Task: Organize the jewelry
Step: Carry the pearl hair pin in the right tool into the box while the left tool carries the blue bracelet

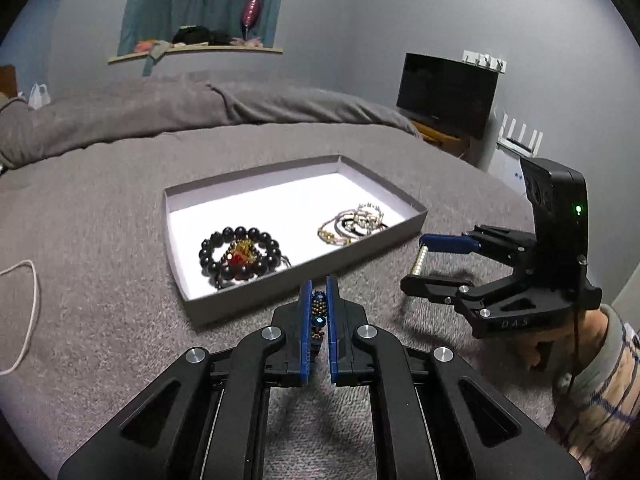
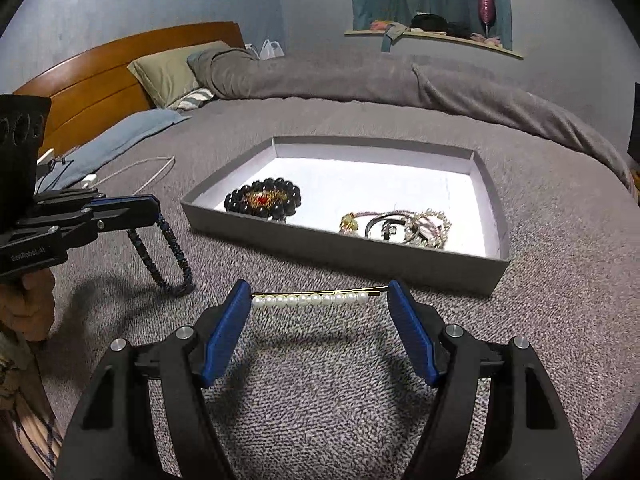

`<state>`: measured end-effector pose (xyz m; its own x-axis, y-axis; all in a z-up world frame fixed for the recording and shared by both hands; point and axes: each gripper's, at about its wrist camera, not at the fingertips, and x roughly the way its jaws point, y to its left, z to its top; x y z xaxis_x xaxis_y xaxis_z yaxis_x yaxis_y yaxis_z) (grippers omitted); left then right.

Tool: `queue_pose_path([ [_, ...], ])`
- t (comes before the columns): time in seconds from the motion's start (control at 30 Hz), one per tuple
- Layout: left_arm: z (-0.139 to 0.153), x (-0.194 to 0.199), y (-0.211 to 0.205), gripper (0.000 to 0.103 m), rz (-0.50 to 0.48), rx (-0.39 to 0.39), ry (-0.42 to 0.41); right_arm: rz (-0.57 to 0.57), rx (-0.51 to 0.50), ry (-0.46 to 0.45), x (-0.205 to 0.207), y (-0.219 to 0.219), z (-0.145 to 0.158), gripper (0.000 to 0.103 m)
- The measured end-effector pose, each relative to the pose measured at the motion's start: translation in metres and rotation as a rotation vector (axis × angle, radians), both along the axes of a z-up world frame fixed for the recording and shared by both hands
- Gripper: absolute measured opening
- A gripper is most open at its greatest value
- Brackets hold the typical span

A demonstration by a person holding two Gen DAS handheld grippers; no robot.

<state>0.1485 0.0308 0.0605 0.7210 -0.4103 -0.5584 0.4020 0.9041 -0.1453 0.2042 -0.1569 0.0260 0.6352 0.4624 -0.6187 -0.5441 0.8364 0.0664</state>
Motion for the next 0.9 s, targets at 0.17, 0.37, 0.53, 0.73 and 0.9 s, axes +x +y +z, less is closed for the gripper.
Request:
queue_pose_path([
  [0.17,0.008,0.007,0.0,0.008,0.012,-0.019,-0.018,-0.012,0.024,-0.011,0.004,-0.001,0.006,0.07],
  [0.37,0.021,0.017,0.003,0.008,0.033,-0.042,-0.055,-0.024,0.038,-0.022,0.011,0.001,0.011,0.07],
  [0.53,0.03,0.028,0.005,0.008,0.044,-0.049,-0.082,-0.034,0.057,-0.038,0.022,0.003,0.017,0.07],
  [0.73,0.033,0.043,0.006,0.008,0.061,-0.052,-0.084,-0.052,0.071,-0.043,0.042,0.005,0.019,0.07],
  [0.9,0.034,0.058,0.004,0.008,0.083,-0.054,-0.101,-0.086,0.084,-0.043,0.057,0.004,0.017,0.07],
])
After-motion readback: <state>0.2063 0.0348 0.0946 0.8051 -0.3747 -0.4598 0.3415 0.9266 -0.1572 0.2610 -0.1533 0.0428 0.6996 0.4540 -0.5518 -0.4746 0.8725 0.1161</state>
